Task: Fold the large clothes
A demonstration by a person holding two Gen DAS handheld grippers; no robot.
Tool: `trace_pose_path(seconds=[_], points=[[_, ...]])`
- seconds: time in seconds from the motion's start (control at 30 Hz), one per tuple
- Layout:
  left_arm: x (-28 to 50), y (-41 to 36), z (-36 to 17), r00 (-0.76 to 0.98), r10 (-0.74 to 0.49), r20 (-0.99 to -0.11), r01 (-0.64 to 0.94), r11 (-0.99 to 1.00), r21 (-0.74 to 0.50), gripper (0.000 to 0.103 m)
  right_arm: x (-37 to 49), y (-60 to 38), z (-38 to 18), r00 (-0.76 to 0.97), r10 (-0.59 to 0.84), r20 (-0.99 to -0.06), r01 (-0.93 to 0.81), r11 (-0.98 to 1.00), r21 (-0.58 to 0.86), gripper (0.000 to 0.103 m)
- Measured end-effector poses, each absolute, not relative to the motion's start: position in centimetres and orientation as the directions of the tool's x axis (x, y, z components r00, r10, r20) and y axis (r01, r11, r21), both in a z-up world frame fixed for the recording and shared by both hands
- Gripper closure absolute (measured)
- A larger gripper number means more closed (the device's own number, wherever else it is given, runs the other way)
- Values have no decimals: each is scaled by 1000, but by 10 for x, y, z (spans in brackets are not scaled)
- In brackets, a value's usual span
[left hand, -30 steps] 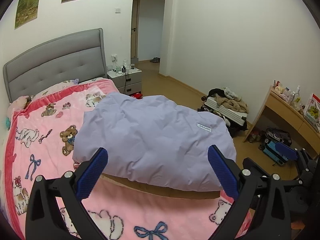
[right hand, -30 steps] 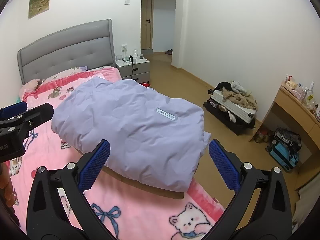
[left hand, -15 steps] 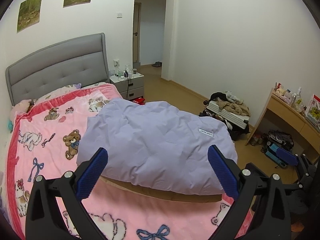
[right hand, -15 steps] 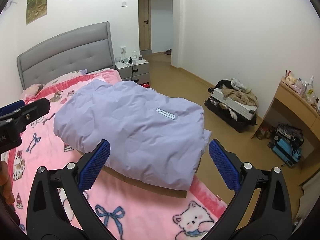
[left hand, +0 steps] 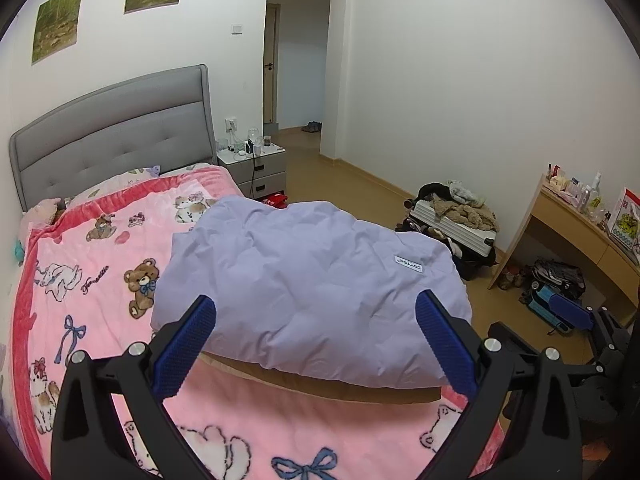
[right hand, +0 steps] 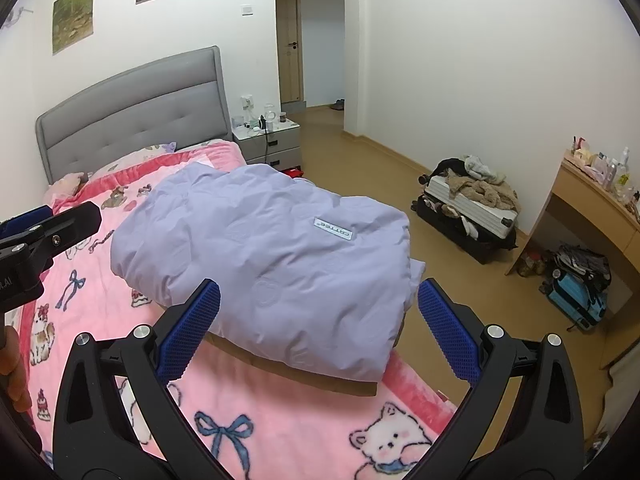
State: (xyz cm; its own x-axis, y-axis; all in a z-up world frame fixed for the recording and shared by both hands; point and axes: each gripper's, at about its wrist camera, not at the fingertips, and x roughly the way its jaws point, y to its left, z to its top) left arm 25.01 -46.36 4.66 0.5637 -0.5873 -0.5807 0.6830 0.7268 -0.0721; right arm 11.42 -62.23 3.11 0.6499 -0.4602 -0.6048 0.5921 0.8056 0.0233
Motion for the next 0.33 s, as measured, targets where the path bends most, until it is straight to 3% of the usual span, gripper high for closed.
trace_pose_path(seconds=[0.33], points=[[251,-463,47,551,-592,-588,687,722,-84,5,116,-621,33,663,-452,-597,584,811,34,8]])
